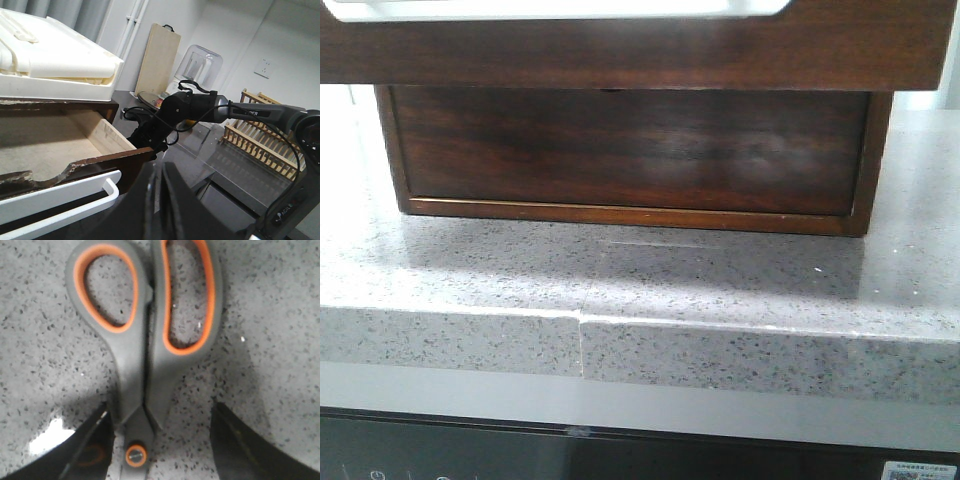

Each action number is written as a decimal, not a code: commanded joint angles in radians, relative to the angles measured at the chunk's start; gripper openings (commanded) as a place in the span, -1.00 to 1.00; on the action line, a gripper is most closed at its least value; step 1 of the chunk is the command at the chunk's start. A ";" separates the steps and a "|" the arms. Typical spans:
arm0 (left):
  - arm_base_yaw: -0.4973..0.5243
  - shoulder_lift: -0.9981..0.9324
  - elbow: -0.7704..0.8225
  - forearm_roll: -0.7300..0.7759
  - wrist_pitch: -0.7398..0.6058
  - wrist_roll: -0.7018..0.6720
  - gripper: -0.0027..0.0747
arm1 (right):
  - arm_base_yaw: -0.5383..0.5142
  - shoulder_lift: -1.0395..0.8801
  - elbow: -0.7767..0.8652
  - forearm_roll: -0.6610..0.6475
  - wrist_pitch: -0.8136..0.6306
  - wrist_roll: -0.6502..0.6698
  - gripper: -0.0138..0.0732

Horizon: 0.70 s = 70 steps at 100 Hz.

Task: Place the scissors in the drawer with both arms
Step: 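Lower the right gripper onto the black-and-orange scissors and grasp them, then carry the scissors with the right gripper into the open drawer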

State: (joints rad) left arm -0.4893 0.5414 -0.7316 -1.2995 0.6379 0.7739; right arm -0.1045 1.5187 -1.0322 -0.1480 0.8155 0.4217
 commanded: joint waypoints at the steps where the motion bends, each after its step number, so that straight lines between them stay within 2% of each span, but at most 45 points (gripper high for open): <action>1: -0.006 0.004 -0.033 -0.058 -0.017 0.003 -0.98 | -0.006 -0.019 -0.032 -0.009 -0.044 0.004 0.18; 32: -0.006 0.004 -0.033 -0.071 -0.015 0.003 -0.98 | -0.006 0.039 -0.032 -0.009 -0.049 0.004 0.12; 41: -0.006 0.004 -0.033 -0.080 -0.013 0.003 -0.98 | -0.006 0.046 -0.032 -0.009 -0.041 0.004 -0.14; 56: -0.006 0.004 -0.033 -0.086 -0.011 0.003 -0.98 | -0.006 0.047 -0.032 -0.009 -0.017 0.004 -0.85; 70: -0.006 0.004 -0.033 -0.086 -0.008 0.003 -0.98 | -0.006 0.033 -0.034 -0.009 0.002 -0.008 -0.84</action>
State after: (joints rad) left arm -0.4893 0.5414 -0.7316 -1.3304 0.6411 0.7739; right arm -0.1045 1.5711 -1.0553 -0.1517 0.7730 0.4216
